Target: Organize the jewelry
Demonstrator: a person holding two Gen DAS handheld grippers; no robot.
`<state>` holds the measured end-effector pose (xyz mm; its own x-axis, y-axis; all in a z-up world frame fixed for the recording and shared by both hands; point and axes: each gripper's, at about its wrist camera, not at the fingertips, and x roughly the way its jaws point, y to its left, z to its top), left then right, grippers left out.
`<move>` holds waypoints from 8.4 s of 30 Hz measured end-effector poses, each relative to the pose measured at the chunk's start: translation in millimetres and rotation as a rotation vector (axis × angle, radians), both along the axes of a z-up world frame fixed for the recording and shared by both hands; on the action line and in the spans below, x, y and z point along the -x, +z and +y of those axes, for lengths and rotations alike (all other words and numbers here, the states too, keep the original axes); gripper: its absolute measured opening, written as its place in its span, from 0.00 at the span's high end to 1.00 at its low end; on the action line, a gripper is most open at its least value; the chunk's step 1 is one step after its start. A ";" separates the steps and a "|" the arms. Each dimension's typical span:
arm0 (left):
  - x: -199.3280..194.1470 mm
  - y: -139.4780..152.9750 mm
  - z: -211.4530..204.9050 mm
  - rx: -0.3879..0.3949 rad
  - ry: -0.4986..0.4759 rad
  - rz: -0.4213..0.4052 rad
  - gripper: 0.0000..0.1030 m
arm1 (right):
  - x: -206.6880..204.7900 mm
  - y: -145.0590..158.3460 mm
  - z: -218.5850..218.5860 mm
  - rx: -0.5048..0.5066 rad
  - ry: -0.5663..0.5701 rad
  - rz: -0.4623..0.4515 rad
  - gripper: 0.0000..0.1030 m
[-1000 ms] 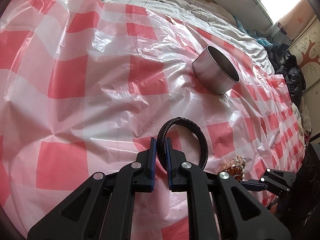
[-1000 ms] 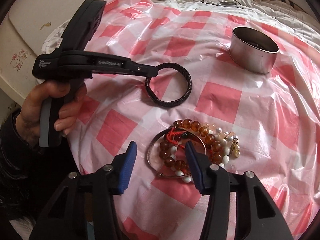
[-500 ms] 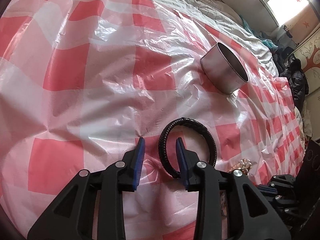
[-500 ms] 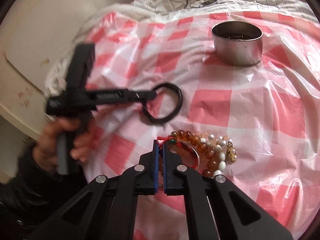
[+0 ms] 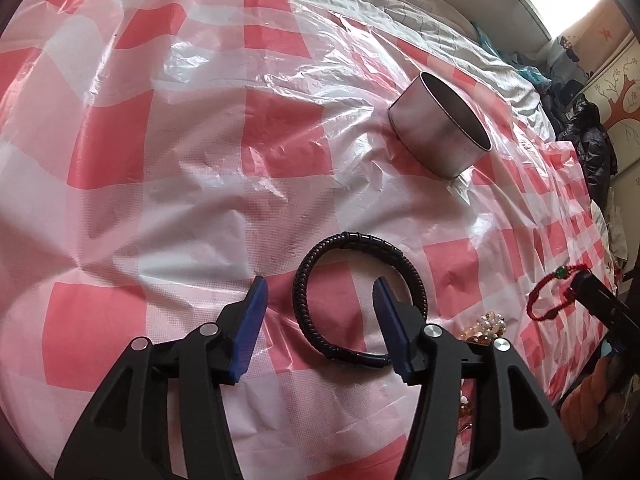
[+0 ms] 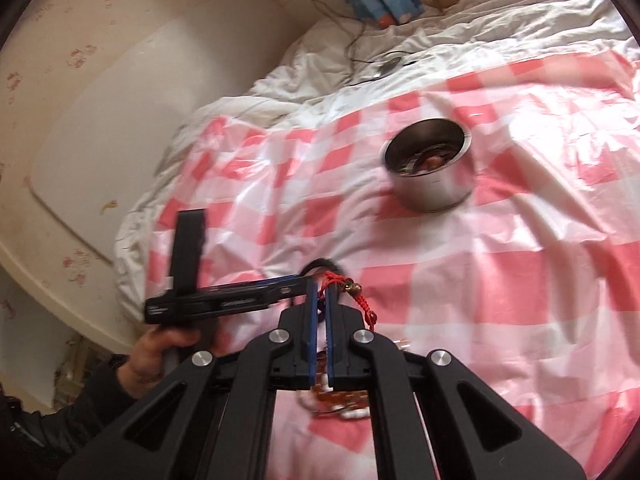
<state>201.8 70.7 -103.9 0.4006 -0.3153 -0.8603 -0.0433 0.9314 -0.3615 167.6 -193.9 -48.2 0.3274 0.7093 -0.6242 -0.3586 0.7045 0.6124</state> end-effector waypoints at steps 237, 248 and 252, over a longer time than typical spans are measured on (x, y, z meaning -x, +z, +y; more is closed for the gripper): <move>41.6 5.8 -14.6 -0.043 -0.147 -0.027 0.70 | 26.1 -49.3 39.8 0.288 0.144 0.098 0.64; 42.5 10.0 -12.6 -0.063 -0.136 -0.055 0.74 | 24.1 -42.6 28.2 0.162 0.138 0.118 0.88; 39.1 14.4 1.7 -0.069 -0.089 -0.087 0.80 | 18.4 -40.2 14.5 0.046 0.123 0.157 0.88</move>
<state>162.6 72.3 -89.5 0.4478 -0.2940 -0.8444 0.0688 0.9529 -0.2953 149.2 -179.5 -88.4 0.1362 0.7076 -0.6934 -0.3462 0.6898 0.6359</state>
